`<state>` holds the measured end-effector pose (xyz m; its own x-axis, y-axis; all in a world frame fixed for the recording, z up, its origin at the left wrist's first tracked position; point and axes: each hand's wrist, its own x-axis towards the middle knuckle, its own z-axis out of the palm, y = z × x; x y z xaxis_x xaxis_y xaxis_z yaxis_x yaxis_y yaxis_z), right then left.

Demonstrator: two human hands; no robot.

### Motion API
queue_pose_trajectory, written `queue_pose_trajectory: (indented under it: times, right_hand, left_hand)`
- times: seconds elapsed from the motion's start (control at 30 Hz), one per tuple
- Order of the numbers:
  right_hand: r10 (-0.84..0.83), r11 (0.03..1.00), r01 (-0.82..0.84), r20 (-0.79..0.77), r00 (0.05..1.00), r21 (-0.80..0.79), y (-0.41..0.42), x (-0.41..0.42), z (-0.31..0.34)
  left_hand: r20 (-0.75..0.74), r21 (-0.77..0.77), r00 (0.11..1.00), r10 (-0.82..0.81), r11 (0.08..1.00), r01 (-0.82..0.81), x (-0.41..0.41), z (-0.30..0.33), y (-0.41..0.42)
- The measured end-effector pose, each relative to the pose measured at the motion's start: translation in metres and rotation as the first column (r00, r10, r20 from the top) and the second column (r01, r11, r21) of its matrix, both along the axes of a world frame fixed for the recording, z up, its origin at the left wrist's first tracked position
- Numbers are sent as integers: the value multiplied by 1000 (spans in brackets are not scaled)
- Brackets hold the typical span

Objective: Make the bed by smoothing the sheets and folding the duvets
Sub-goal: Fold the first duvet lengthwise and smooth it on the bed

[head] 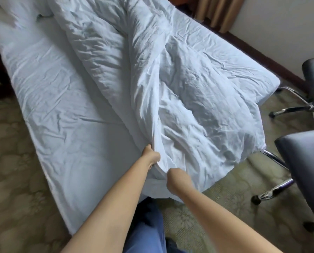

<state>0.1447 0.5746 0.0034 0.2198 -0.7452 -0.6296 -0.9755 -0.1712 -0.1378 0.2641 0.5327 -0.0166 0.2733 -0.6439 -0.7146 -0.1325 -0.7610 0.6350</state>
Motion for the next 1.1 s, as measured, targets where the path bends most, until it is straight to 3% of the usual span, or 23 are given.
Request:
queue_pose_trajectory:
  times: [0.07, 0.13, 0.23, 0.33, 0.5, 0.57, 0.67, 0.77, 0.87, 1.0, 1.1]
  right_hand:
    - [124, 976, -117, 28, 992, -184, 18, -17, 8]
    - [154, 940, -120, 82, 985, -319, 32, -37, 14]
    - [-67, 937, 156, 280, 958, -311, 46, -61, 28]
    - [-156, 914, 289, 410, 899, -285, 55, -75, 46]
    - [122, 899, -2, 245, 962, -438, 70, -103, 73]
    - [191, 926, -110, 199, 961, -360, 83, -110, 74]
    - [134, 991, -128, 273, 953, -39, 111, -106, 60]
    - [73, 965, -151, 336, 939, 212, 136, -94, 41]
    - [157, 940, -235, 299, 941, 246, 144, -88, 31]
    - [77, 964, -142, 277, 958, 224, 134, -88, 26]
    - [77, 979, -121, 256, 964, 161, 121, -81, 31]
  left_hand:
    - [5, 18, 1000, -8, 1000, 8, -16, 8, 21]
    - [-76, 34, 996, 56, 998, -53, -29, 15, 38]
    - [-220, 18, 959, 176, 984, -176, -46, 40, 53]
    - [-200, -50, 959, 199, 976, -213, -65, 70, 57]
    - [-131, -98, 965, 228, 965, -242, -77, 83, 74]
    - [-86, -95, 967, 240, 964, -248, -73, 75, 86]
    - [65, -47, 981, 183, 982, -181, -64, 57, 105]
    - [165, 45, 984, 62, 997, -70, -57, 31, 136]
    - [211, 109, 977, 7, 994, -30, -49, 23, 168]
    - [140, 262, 976, -168, 957, 127, -39, 42, 191]
    - [185, 225, 970, -159, 967, 116, -22, 53, 187]
